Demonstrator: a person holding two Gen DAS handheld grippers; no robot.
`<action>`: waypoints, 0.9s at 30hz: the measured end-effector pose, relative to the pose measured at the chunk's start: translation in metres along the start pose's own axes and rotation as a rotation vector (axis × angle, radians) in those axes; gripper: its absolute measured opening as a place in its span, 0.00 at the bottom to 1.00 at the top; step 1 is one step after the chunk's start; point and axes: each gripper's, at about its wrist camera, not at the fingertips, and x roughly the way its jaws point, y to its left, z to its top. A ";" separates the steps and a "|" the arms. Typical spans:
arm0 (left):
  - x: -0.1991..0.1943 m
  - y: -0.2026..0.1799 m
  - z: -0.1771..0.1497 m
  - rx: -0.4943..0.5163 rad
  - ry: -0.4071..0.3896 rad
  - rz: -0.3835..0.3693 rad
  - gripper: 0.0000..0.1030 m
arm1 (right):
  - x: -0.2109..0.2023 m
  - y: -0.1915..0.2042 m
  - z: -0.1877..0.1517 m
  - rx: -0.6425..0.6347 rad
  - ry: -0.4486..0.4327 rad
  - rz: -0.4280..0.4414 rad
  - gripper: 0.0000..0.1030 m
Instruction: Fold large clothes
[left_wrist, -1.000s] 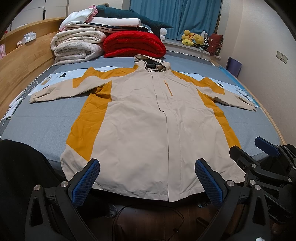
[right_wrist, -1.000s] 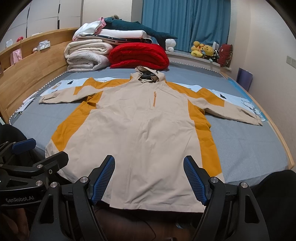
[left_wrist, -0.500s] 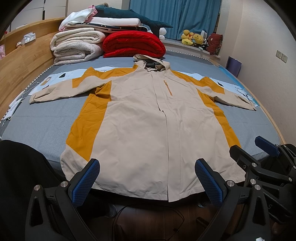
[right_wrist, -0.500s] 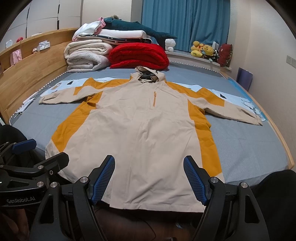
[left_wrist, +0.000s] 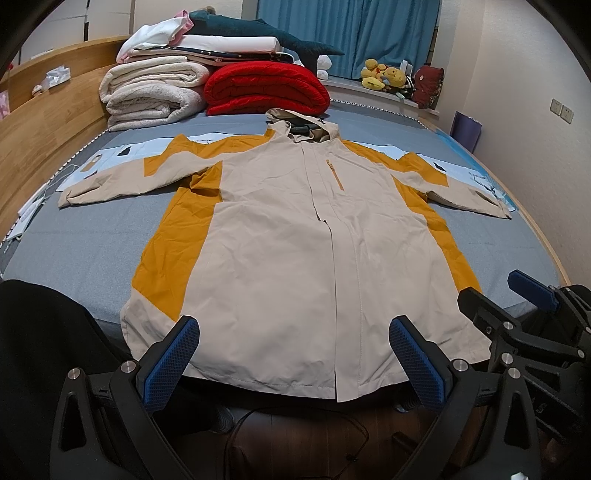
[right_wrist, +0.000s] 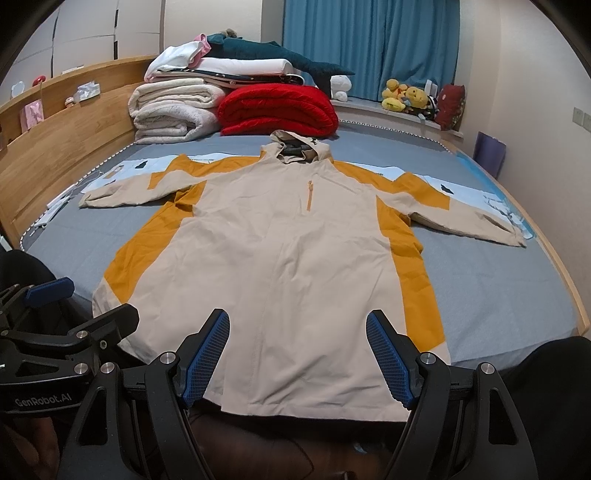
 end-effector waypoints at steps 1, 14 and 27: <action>0.000 0.000 0.000 0.001 -0.001 0.001 0.99 | 0.000 0.000 -0.001 0.001 0.001 0.000 0.75; -0.024 0.011 0.014 0.018 -0.068 0.035 0.72 | 0.007 -0.013 0.000 0.068 0.055 -0.021 0.75; -0.032 0.049 0.070 -0.024 -0.175 0.116 0.50 | 0.012 -0.017 0.021 0.093 0.094 -0.033 0.74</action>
